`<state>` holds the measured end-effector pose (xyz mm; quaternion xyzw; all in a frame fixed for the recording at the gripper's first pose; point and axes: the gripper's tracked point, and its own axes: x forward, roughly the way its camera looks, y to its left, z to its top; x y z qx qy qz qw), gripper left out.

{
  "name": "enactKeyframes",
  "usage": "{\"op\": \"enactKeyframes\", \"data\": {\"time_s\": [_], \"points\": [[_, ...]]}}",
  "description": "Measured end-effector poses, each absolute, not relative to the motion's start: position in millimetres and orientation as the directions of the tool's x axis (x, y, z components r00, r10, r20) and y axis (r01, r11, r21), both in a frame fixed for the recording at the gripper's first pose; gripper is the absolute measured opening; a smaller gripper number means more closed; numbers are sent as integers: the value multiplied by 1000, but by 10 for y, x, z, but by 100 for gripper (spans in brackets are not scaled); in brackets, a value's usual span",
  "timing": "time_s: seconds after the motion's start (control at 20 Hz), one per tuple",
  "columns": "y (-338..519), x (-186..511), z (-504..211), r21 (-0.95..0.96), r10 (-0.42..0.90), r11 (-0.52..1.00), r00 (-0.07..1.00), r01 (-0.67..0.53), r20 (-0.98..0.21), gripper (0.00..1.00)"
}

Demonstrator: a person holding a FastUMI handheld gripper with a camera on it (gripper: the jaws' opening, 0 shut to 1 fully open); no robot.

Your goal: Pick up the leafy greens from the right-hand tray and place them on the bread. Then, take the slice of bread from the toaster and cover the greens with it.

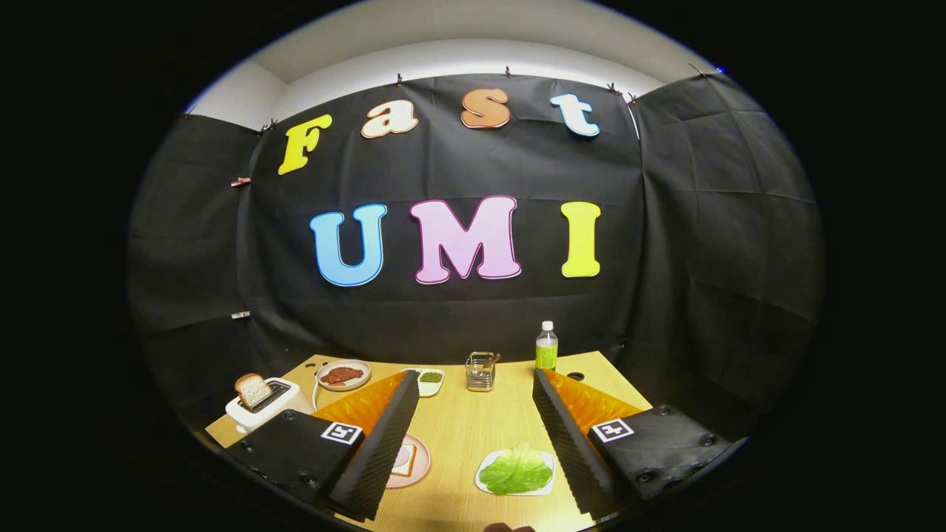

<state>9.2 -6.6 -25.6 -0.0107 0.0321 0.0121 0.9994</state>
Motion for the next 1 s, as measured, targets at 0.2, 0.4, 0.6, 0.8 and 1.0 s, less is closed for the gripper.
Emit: {"op": "enactKeyframes", "data": {"time_s": [0.2, 0.4, 0.6, 0.8, 1.0], "points": [[-112, 179, -307, -28, 23, 999, 997, -26, -76, 96], [-141, 253, -454, -29, 22, 999, 993, -25, -113, 96], [-154, 347, -670, -33, 28, 999, 987, -34, -161, 96], [-233, 480, -954, -46, 25, 998, 975, -36, -219, 96], [-387, 614, -1395, -46, 14, 998, 949, -30, -314, 97]]}}
